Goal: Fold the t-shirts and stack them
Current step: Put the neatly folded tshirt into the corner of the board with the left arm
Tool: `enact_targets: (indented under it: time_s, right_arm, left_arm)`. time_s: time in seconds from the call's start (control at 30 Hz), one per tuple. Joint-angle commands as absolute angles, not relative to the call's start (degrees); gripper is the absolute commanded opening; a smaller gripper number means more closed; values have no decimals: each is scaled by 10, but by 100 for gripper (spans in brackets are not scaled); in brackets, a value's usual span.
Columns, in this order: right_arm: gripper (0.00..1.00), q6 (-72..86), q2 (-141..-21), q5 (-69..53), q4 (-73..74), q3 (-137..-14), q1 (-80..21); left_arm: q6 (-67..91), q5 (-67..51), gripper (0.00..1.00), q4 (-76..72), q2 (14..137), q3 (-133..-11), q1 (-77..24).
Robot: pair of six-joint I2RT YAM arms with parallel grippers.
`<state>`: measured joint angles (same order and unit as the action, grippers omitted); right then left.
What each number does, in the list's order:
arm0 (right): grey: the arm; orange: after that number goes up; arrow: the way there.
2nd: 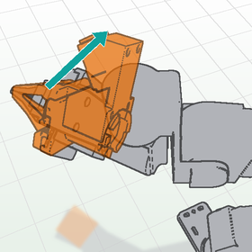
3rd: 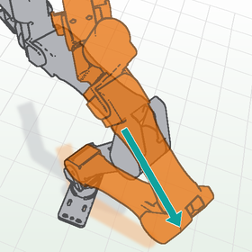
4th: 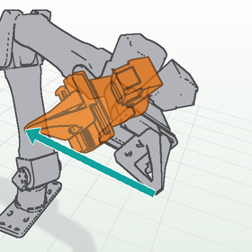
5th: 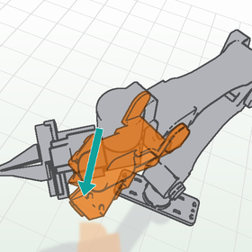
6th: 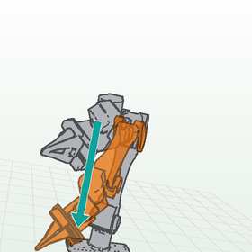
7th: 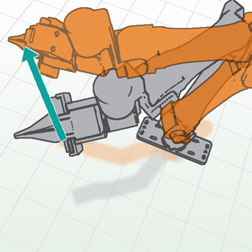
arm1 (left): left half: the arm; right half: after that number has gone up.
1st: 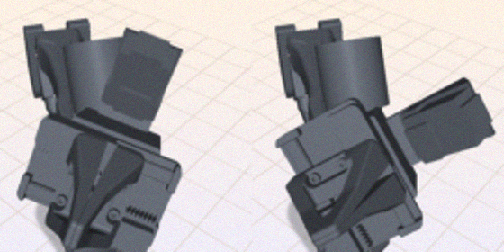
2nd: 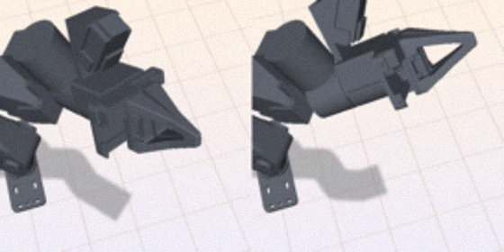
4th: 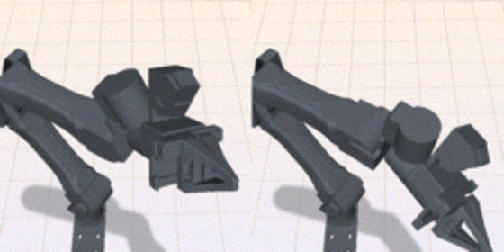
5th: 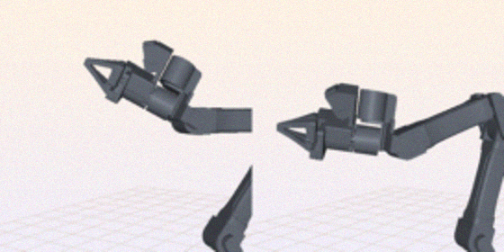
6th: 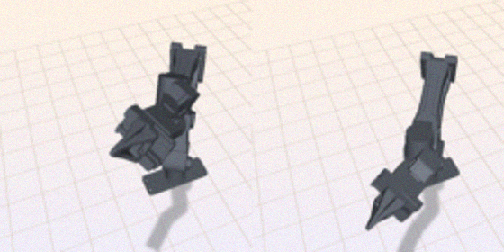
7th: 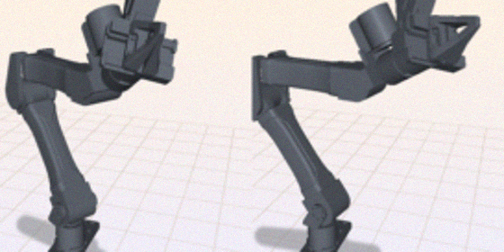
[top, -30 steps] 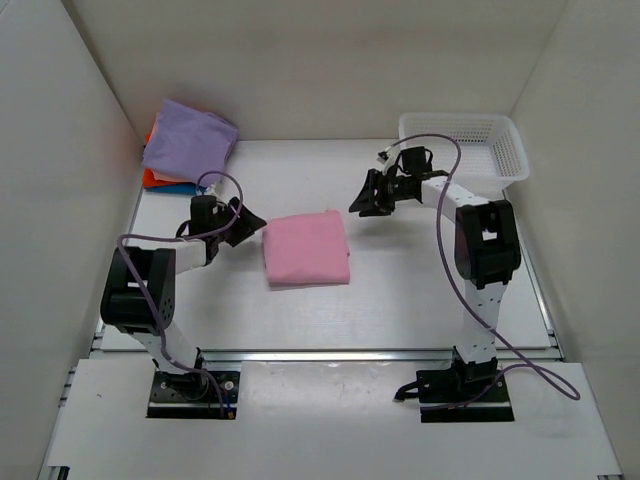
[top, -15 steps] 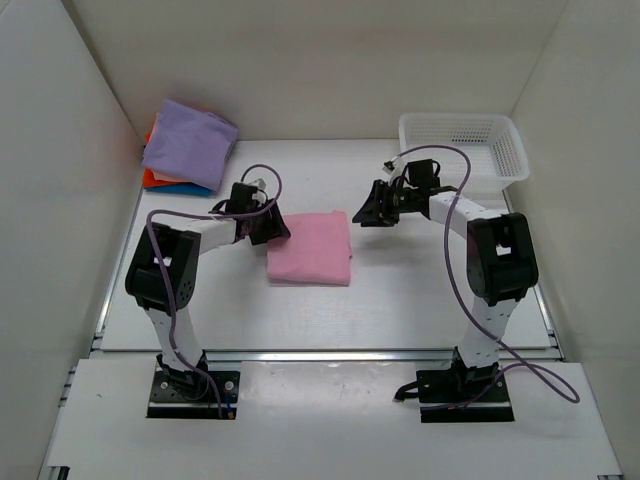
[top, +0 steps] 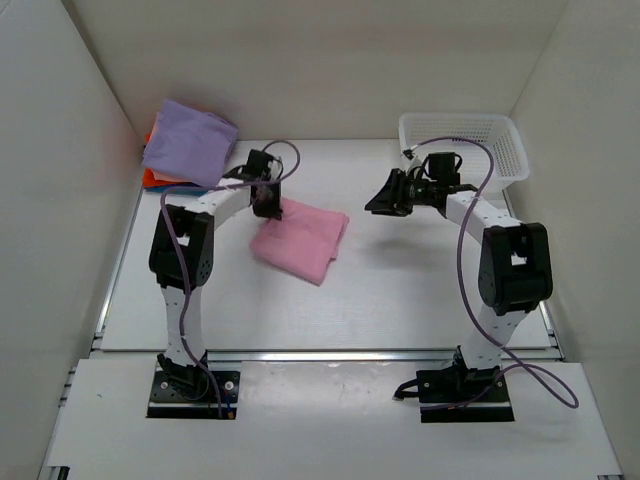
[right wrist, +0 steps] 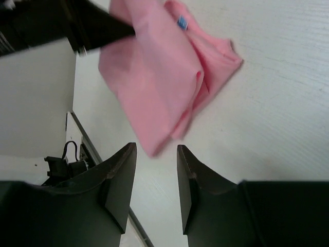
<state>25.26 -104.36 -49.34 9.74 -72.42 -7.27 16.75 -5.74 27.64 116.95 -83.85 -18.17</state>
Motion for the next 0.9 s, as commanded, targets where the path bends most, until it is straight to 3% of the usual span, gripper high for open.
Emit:
enact_targets:
  time_s: [0.0, 0.23, 0.4, 0.87]
  right_arm:
    - [34, 251, -987, -507, 77, -705, -71]
    - [34, 293, -959, -522, 4, -654, -70]
    - [33, 311, -965, -530, -35, -652, -70]
    - [32, 325, -1023, -540, -24, -693, -82]
  left_arm:
    - [80, 42, 0, 349, 1188, -1002, -145]
    - [15, 62, 0, 347, 1286, -1215, -84]
    - [3, 66, 0, 379, 1397, -1458, -47]
    - [46, 4, 0, 251, 1331, -1418, 55]
